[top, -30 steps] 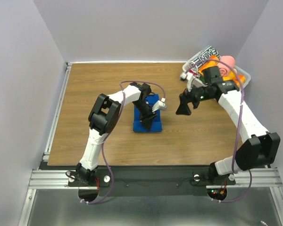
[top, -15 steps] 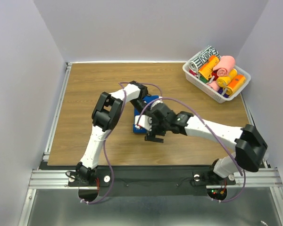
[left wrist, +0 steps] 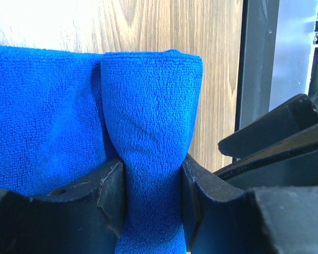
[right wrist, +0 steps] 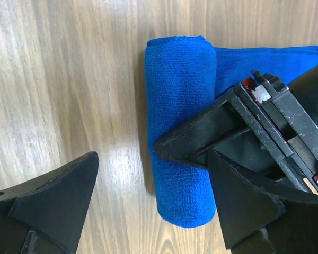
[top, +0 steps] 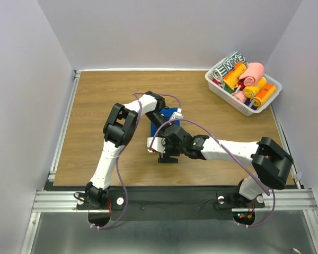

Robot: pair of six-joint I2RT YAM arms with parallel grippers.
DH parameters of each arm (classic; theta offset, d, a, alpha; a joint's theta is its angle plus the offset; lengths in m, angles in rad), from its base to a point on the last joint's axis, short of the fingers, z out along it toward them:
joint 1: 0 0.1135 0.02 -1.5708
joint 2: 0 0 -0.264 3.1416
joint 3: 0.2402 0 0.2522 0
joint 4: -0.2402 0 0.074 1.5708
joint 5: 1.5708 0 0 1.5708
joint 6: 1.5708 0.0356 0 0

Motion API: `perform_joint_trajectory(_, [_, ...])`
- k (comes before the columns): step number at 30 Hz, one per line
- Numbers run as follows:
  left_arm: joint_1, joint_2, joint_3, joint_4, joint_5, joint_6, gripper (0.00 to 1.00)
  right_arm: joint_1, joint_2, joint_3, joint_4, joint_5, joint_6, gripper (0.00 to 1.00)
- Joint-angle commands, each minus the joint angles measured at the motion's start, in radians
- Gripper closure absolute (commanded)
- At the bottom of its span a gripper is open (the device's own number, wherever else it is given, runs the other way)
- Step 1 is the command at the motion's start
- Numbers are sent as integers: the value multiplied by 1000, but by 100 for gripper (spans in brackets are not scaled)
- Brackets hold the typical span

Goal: Roll the towels
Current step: Roll the towel

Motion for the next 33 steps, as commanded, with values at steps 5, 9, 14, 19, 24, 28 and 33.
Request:
perform_joint_trajectory(5, [-20, 99, -51, 78, -249, 89, 48, -24, -97, -75, 82, 170, 34, 12])
perform_joint_trajectory(9, [-18, 100, -42, 78, -248, 86, 48, -25, -119, -83, 78, 181, 34, 12])
perform_joint_trajectory(14, [-18, 102, -47, 78, -246, 85, 48, -25, -140, -103, 59, 169, 28, 13])
perform_joint_trajectory(19, [-17, 102, -42, 78, -243, 85, 48, -25, -142, -129, 53, 152, 11, 13])
perform_joint_trajectory(24, [-18, 102, -41, 78, -240, 85, 47, -41, -82, -130, 122, 118, -16, 12])
perform_joint_trajectory(28, [-18, 93, -50, 78, -237, 102, 47, -73, -15, -106, 136, 94, -33, 11])
perform_joint_trajectory(33, [-14, 80, -47, 81, -225, 109, 47, -120, 11, -109, 135, 9, -38, 18])
